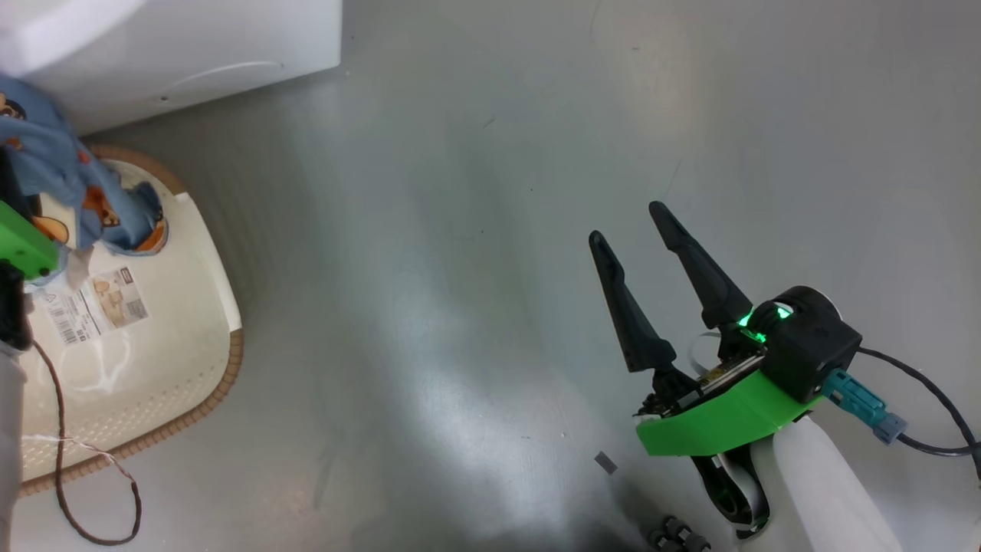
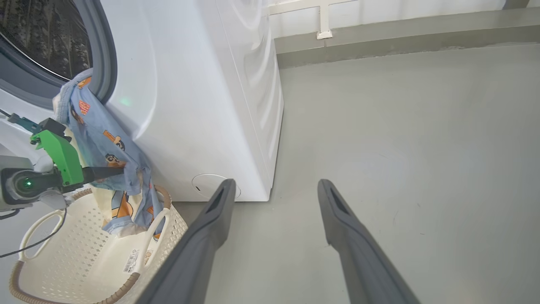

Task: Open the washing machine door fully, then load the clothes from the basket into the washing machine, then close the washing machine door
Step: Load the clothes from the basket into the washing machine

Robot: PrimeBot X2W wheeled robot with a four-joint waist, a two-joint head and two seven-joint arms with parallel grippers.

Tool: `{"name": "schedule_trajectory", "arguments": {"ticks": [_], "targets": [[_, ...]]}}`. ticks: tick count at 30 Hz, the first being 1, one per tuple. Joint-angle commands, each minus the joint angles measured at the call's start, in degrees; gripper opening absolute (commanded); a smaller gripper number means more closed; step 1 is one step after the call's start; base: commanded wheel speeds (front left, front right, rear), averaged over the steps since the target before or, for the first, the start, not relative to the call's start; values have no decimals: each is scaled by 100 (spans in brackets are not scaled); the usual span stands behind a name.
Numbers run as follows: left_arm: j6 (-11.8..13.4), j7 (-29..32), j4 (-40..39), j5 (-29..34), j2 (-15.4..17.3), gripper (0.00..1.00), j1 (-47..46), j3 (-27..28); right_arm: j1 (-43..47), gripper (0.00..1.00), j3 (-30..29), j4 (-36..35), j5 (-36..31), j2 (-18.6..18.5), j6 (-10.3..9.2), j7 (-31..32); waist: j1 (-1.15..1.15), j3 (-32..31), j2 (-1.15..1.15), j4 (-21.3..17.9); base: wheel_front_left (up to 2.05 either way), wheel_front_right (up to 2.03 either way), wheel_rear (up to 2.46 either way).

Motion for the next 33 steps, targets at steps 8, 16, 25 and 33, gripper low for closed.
{"name": "schedule_trajectory", "arguments": {"ticks": [8, 16, 25, 33], "targets": [[21, -156, 175, -75, 281, 0, -141, 62, 20, 100, 148, -140, 99, 13, 16, -67, 0, -47, 0, -9, 0, 0, 0], [-287, -103, 295, -101, 119, 0, -88, -67, 117, 100, -17, -177, 18, 13, 16, -67, 0, -139, 0, 209, 0, 0, 0], [-573, 143, 124, -22, 52, 0, 22, -342, 230, 100, -197, -217, -134, 13, 16, -67, 0, -276, 0, 592, 0, 0, 0], [-697, 549, -489, -121, 228, 0, 223, -500, 384, 100, -333, -181, -175, 13, 16, -67, 0, -532, 0, 866, 0, 0, 0]]}}
